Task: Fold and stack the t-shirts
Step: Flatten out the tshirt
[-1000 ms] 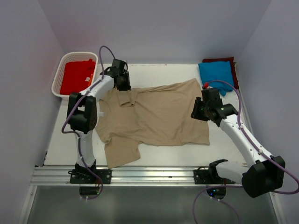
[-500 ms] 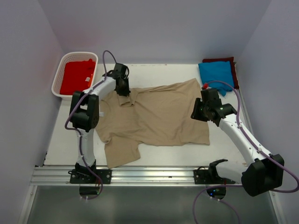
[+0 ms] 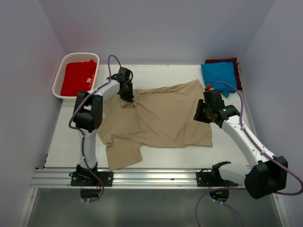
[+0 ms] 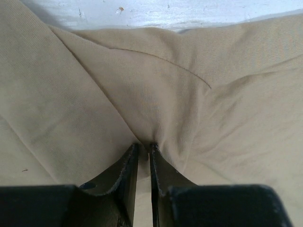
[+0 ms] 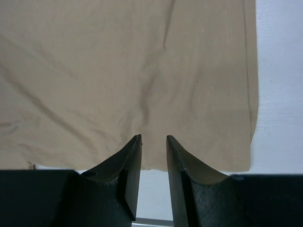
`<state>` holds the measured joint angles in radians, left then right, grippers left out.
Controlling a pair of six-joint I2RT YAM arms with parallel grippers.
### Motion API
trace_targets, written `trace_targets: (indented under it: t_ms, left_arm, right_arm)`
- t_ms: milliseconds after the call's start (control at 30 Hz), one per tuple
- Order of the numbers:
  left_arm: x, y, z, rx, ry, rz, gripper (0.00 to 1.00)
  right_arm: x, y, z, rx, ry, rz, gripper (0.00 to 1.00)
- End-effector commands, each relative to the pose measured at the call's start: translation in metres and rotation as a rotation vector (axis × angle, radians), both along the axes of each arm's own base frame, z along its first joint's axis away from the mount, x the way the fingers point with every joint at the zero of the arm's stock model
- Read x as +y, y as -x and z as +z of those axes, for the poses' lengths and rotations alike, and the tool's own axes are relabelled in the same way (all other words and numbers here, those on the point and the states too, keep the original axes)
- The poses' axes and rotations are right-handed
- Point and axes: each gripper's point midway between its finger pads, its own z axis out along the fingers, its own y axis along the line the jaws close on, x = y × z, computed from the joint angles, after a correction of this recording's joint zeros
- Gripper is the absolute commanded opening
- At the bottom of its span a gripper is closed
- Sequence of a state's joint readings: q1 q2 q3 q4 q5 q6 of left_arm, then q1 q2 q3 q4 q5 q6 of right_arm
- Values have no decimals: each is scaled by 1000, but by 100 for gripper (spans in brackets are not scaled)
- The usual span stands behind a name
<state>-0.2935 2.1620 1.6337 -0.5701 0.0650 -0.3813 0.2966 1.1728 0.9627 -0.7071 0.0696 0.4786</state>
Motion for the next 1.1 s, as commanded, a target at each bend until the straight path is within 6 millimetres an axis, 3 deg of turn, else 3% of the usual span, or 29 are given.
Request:
trace_targets:
  t_ms: [0, 233, 633, 933, 1000, 1067]
  left_arm:
    - [-1, -3, 8, -17, -15, -21, 19]
    - [4, -5, 21, -40, -35, 2, 2]
    - [5, -10, 60, -110, -14, 37, 0]
    - [1, -33, 151, -370, 111, 87, 0]
    - [9, -44, 169, -421, 142, 128, 0]
    - [22, -55, 173, -429, 173, 170, 0]
  right_arm:
    - [-1, -6, 2, -23, 13, -9, 31]
    - [-3, -6, 1, -22, 21, -14, 30]
    - [-4, -6, 0, -17, 29, -19, 29]
    - [-2, -7, -3, -8, 25, -14, 29]
    - [-2, -7, -2, -9, 24, -13, 28]
    - [-3, -6, -2, -5, 27, -13, 28]
